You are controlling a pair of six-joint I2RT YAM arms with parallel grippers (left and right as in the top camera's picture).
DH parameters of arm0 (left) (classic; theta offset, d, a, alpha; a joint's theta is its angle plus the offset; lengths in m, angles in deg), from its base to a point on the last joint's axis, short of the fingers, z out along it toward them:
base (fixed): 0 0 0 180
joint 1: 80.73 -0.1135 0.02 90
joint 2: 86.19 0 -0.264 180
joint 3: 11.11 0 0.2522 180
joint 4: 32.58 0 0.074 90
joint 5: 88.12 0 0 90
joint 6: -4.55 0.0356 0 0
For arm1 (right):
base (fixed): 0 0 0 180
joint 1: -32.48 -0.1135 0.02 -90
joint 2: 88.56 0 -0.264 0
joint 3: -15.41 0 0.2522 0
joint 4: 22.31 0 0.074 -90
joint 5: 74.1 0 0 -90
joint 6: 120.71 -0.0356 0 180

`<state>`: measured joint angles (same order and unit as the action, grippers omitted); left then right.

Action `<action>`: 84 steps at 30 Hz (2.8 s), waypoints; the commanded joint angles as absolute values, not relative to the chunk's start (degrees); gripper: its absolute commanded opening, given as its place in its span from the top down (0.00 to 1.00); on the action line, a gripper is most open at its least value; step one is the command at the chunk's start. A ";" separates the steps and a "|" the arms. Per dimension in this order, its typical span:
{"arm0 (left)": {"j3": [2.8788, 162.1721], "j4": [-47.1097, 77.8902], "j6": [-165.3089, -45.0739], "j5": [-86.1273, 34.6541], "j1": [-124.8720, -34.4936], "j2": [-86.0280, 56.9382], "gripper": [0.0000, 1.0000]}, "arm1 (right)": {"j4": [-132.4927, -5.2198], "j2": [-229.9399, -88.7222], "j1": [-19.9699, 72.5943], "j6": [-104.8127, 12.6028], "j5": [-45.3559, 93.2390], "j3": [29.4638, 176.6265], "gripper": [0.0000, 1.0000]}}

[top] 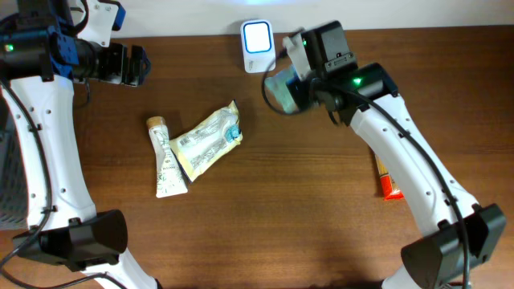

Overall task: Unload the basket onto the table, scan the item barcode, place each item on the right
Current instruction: 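Place wipes packet on pile at right, open right gripper, then grasp cream snack bag with right gripper and lift it, then hold snack bag in front of white scanner with right gripper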

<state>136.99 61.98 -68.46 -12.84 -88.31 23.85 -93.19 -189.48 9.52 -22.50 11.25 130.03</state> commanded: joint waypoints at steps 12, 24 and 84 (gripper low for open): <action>137.04 61.87 -67.59 -13.10 -88.41 23.56 0.01 | -106.35 -189.29 49.56 -39.11 15.25 110.64 0.96; 137.04 61.87 -67.59 -13.10 -88.41 23.56 0.01 | -96.95 -190.62 30.37 -37.41 39.86 123.38 0.23; 137.04 61.87 -67.59 -13.10 -88.41 23.56 0.01 | -107.16 -187.52 32.44 -20.90 62.95 135.62 0.96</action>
<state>136.99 61.93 -68.46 -12.82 -88.31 23.85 -106.59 -189.26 30.50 -20.34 56.54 135.14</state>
